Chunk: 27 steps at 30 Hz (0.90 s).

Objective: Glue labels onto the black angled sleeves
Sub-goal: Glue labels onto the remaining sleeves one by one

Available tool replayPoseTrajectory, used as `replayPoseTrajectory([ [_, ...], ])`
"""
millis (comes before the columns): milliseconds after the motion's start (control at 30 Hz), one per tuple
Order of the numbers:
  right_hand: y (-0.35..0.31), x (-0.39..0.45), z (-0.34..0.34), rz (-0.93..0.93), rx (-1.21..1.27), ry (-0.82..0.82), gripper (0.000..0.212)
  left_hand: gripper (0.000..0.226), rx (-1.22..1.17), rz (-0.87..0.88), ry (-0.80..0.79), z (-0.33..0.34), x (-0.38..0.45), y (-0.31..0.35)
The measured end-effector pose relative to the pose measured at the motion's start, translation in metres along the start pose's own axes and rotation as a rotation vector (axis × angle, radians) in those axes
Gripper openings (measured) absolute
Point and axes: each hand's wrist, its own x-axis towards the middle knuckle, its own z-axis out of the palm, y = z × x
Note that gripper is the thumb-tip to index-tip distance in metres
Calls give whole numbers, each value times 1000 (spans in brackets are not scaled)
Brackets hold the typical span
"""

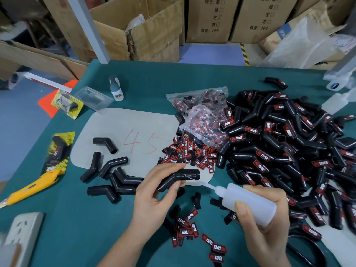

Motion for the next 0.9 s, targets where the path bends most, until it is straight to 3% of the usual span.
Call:
replayPoseTrajectory([
  [533, 3, -1, -1, -22, -10, -26, 44, 36, -32, -25, -5, 1, 0, 2],
  [900, -1, 0, 0, 35, -3, -28, 31, 35, -18, -36, -2, -1, 1, 4],
])
